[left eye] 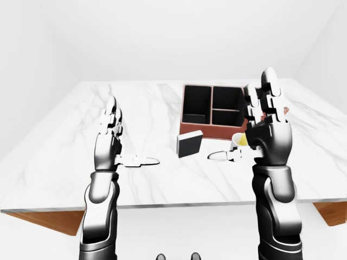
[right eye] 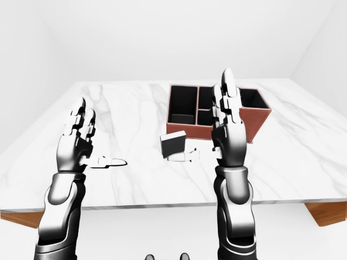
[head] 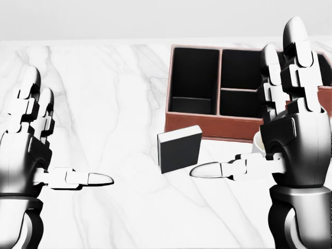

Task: Pick up the book and place it in the caddy.

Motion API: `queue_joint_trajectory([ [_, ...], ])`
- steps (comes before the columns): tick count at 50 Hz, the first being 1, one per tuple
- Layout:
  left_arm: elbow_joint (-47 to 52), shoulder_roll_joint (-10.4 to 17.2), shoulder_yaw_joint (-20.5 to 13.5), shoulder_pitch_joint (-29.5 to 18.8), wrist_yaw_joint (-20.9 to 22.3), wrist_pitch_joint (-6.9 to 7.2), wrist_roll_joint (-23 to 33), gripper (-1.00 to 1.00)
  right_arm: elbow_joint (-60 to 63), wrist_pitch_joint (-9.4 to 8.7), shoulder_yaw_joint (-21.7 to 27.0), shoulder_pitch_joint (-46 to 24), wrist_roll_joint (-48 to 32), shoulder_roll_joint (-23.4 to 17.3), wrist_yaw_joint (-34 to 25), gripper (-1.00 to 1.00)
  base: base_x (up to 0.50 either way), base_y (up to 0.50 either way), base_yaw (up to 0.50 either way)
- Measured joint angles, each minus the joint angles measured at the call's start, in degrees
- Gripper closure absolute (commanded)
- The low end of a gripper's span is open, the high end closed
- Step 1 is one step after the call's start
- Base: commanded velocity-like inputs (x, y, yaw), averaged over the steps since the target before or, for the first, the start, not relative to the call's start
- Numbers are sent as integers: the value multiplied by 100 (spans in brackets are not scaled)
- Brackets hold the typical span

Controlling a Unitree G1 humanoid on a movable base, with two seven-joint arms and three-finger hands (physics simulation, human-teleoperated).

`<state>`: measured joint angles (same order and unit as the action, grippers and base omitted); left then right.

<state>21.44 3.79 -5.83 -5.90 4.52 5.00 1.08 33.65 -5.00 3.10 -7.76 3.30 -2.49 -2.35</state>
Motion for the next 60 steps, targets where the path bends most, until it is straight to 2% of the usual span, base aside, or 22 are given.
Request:
queue_joint_trajectory([
  [25, 47, -4, 8, -12, -7, 0, 1, -100, -9, 0, -85, 126, -43, 52, -73, -100, 49, 0, 0],
  [52, -7, -15, 8, 40, -22, 0, 5, -100, -168, 0, -168, 175, -303, 64, -105, -100, 3, 0, 0],
  [60, -61, -11, 5, 38, -21, 0, 7, -100, -287, 0, -342, 313, -918, -67, -438, -100, 0, 0, 0],
])
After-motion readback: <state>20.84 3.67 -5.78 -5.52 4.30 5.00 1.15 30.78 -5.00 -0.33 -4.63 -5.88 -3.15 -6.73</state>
